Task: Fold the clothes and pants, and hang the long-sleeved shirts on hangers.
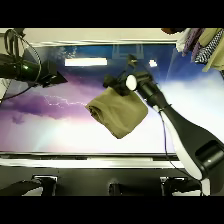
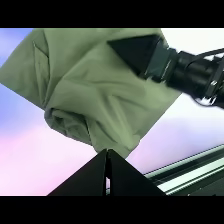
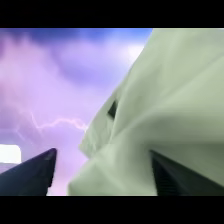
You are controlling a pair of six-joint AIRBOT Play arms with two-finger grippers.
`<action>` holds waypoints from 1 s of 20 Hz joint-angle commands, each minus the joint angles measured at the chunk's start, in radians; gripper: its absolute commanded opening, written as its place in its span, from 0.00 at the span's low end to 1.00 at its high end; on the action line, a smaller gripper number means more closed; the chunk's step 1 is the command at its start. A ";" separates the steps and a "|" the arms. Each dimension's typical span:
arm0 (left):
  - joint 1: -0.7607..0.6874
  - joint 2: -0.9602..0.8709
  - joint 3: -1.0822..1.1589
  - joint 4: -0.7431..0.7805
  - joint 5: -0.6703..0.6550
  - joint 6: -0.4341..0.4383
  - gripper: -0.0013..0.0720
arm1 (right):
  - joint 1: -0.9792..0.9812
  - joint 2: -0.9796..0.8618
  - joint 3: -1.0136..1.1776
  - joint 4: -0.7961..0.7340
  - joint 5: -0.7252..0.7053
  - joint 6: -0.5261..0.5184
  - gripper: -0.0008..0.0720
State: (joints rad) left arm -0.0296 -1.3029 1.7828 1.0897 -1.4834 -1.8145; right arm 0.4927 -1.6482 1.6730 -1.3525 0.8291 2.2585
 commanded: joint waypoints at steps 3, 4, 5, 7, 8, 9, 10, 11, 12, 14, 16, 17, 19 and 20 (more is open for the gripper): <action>-0.111 -0.048 -0.035 0.001 0.092 0.066 0.06 | -0.235 0.144 0.018 0.129 0.353 -0.210 0.97; -0.145 -0.073 -0.043 0.001 0.123 0.081 0.06 | -0.292 0.177 0.014 0.137 0.431 -0.259 0.97; -0.175 -0.101 -0.045 0.001 0.149 0.081 0.06 | -0.348 0.210 0.001 0.137 0.498 -0.296 0.97; -0.237 -0.177 -0.045 -0.006 0.214 0.084 0.06 | -0.456 0.276 -0.063 0.156 0.582 -0.352 0.97; -0.264 -0.218 -0.045 -0.025 0.246 0.091 0.06 | -0.507 0.309 -0.115 0.204 0.608 -0.393 0.97; -0.285 -0.269 -0.045 -0.073 0.275 0.113 0.06 | -0.549 0.340 -0.174 0.264 0.624 -0.438 0.97; -0.294 -0.318 -0.045 -0.142 0.292 0.137 0.06 | -0.587 0.372 -0.243 0.324 0.639 -0.485 0.97; -0.296 -0.375 -0.045 -0.223 0.302 0.153 0.06 | -0.614 0.404 -0.311 0.352 0.642 -0.520 0.97; -0.291 -0.426 -0.045 -0.284 0.309 0.164 0.06 | -0.634 0.439 -0.385 0.359 0.633 -0.538 0.97; -0.275 -0.520 -0.045 -0.383 0.333 0.194 0.06 | -0.660 0.496 -0.520 0.387 0.627 -0.592 0.97; -0.262 -0.607 -0.045 -0.497 0.352 0.227 0.06 | -0.665 0.547 -0.651 0.448 0.614 -0.658 0.97; -0.258 -0.643 -0.045 -0.536 0.364 0.230 0.06 | -0.664 0.570 -0.716 0.498 0.588 -0.682 0.97; -0.252 -0.704 -0.045 -0.551 0.395 0.204 0.06 | -0.663 0.604 -0.849 0.626 0.499 -0.723 0.97; -0.251 -0.724 -0.045 -0.551 0.409 0.174 0.06 | -0.663 0.609 -0.904 0.680 0.446 -0.742 0.97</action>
State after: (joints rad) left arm -0.2867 -1.9385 1.7382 0.6220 -1.1210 -1.6127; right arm -0.1616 -1.0859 0.9421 -0.8429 1.3796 1.6024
